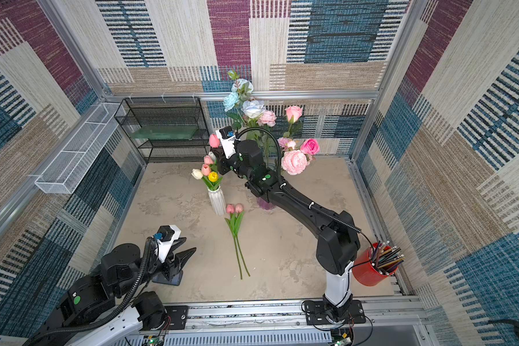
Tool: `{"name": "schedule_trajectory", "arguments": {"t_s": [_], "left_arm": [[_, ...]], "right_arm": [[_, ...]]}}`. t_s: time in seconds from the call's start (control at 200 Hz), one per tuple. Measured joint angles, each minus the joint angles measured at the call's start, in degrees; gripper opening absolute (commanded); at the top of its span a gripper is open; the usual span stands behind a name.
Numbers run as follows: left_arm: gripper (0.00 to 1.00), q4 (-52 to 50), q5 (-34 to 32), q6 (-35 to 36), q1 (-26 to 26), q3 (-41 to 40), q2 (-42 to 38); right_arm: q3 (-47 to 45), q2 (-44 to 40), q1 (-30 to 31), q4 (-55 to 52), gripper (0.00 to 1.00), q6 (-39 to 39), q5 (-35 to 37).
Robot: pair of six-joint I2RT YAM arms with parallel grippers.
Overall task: Pick out pink flowers from the vase
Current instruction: Pick up the flower from the vase.
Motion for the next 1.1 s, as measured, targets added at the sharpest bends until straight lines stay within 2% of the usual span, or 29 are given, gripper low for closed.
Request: {"name": "schedule_trajectory", "arguments": {"t_s": [0.436, 0.661, 0.831, 1.097], "left_arm": [[0.50, 0.2, 0.6, 0.0, 0.0, 0.3, 0.9], [0.52, 0.9, 2.2, 1.3, 0.0, 3.9, 4.2], [0.56, 3.5, 3.2, 3.7, 0.0, 6.8, 7.7], [0.59, 10.0, 7.0, 7.8, 0.0, 7.0, 11.9]], "right_arm": [[3.6, -12.1, 0.7, -3.4, 0.05, -4.6, -0.9], [2.9, -19.7, 2.2, -4.7, 0.05, -3.3, -0.9], [-2.0, -26.1, 3.5, -7.7, 0.05, 0.6, -1.5], [-19.0, -39.2, 7.9, -8.9, 0.06, 6.9, -5.1]]}}
